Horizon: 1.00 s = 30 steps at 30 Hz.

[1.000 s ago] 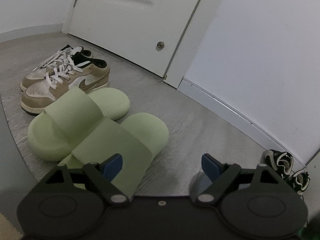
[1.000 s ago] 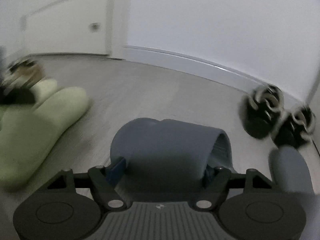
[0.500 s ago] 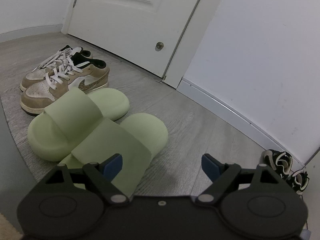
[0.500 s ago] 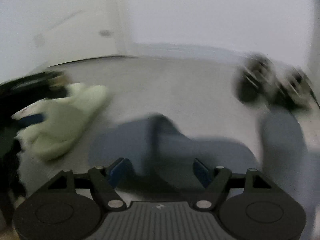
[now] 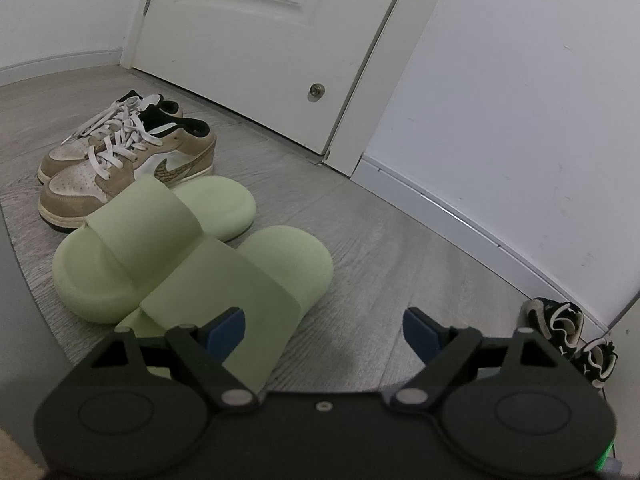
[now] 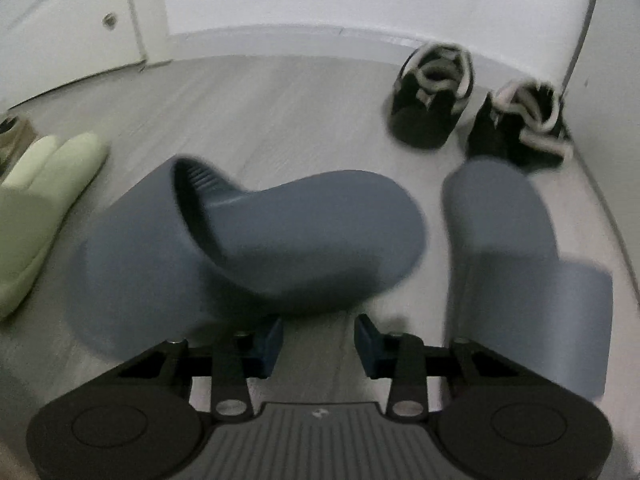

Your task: Organize scattered shoes

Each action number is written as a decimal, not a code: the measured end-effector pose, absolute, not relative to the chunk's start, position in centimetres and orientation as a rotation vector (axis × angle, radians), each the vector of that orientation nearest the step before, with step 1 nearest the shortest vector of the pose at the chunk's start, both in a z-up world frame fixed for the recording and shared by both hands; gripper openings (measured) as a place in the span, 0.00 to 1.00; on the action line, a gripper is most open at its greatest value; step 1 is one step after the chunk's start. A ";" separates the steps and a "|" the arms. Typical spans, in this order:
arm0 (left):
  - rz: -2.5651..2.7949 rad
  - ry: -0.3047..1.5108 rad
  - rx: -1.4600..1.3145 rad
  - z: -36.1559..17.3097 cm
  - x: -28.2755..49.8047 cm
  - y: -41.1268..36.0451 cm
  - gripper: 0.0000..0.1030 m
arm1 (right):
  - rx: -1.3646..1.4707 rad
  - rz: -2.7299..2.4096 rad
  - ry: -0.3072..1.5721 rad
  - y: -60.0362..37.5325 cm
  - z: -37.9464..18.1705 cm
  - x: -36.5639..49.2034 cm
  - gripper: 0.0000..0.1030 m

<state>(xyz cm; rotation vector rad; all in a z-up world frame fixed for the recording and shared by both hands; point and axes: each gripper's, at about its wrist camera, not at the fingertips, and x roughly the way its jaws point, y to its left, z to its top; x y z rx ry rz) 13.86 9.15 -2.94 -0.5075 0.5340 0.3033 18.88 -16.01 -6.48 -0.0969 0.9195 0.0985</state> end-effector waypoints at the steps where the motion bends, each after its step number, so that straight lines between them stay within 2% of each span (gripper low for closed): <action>1: 0.305 0.533 -0.508 -2.9 13.8 9.2 0.84 | -0.094 0.084 0.886 -16.0 -6.5 19.7 0.40; 3: 0.306 0.532 -0.510 -2.9 13.8 9.2 0.84 | -0.042 0.032 0.810 -16.1 -6.0 21.2 0.42; 4: 0.308 0.532 -0.511 -2.9 13.8 9.2 0.84 | 0.013 -0.007 0.768 -16.1 -5.3 21.2 0.47; 6: 0.307 0.531 -0.511 -2.9 13.9 9.2 0.84 | 0.128 -0.055 0.666 -15.7 -4.0 19.9 0.70; 7: 0.305 0.530 -0.509 -2.9 13.9 9.2 0.84 | 0.160 -0.062 0.633 -15.4 -3.8 19.5 0.93; 8: 0.303 0.529 -0.508 -2.9 13.8 9.1 0.84 | 0.196 -0.056 0.596 -15.0 -3.7 19.1 1.00; 9: 0.303 0.527 -0.509 -2.9 13.8 9.2 0.84 | 0.233 -0.030 0.555 -13.9 -3.6 18.4 1.00; 18: 0.315 0.514 -0.527 -2.7 13.5 9.5 0.84 | 0.045 -0.023 0.641 -8.2 -5.0 21.0 0.99; 24: 0.306 0.511 -0.523 -2.6 13.5 9.3 0.84 | -0.101 0.076 0.653 -12.0 -4.1 18.5 0.99; 30: 0.298 0.515 -0.510 -2.6 13.6 9.1 0.84 | -0.064 -0.042 0.660 -15.5 -3.8 16.0 1.00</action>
